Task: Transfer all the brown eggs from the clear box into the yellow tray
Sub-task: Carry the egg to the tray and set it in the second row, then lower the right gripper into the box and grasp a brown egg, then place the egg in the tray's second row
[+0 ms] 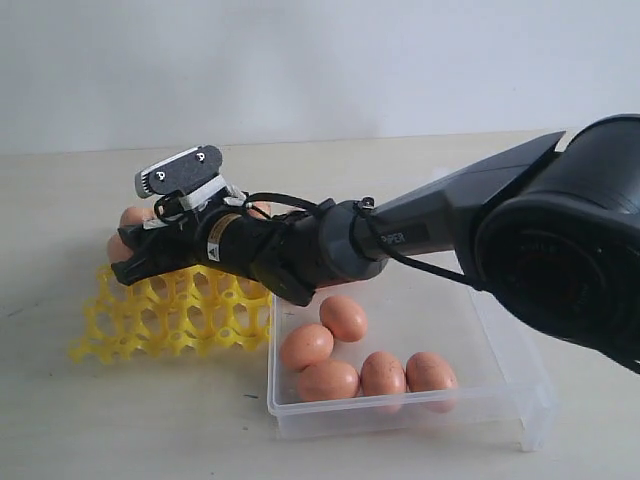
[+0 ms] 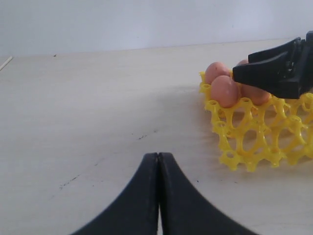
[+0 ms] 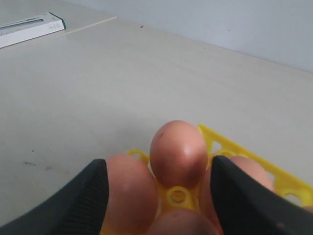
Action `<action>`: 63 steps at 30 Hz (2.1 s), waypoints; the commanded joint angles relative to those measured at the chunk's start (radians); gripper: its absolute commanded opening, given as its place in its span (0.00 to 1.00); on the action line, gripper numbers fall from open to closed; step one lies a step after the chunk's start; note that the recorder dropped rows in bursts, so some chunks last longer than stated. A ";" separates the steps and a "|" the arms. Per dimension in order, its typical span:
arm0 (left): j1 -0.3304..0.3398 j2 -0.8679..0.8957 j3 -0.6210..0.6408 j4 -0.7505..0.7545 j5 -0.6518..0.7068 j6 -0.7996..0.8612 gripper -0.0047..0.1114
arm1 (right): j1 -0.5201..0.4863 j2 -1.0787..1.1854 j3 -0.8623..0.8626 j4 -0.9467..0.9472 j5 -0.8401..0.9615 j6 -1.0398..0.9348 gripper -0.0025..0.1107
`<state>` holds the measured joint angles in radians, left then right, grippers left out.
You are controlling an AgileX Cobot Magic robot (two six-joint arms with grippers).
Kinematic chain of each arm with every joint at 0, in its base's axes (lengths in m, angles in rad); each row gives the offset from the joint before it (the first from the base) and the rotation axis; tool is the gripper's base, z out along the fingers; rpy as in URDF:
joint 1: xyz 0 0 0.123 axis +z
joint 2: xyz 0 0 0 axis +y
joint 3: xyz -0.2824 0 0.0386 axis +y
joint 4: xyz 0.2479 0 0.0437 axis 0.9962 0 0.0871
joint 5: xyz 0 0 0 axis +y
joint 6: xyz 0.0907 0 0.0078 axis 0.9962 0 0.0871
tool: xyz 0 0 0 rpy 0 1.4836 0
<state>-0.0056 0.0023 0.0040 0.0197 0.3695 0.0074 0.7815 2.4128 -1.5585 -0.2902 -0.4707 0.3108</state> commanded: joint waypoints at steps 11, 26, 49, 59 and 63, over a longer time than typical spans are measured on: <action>-0.005 -0.002 -0.004 -0.004 -0.009 0.000 0.04 | -0.016 -0.436 -0.006 -0.014 1.105 -0.020 0.55; -0.005 -0.002 -0.004 -0.004 -0.009 0.000 0.04 | -0.086 -0.363 -0.005 0.240 1.449 -0.105 0.55; -0.005 -0.002 -0.004 -0.004 -0.009 0.000 0.04 | -0.086 -0.279 -0.006 0.152 1.500 -0.187 0.02; -0.005 -0.002 -0.004 -0.004 -0.009 0.000 0.04 | -0.055 -0.392 0.008 0.108 0.743 -0.187 0.02; -0.005 -0.002 -0.004 -0.004 -0.009 0.000 0.04 | -0.038 -0.328 0.035 0.108 0.438 -0.187 0.02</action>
<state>-0.0056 0.0023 0.0040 0.0197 0.3695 0.0074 0.7328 2.0387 -1.5469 -0.1818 0.1689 0.1289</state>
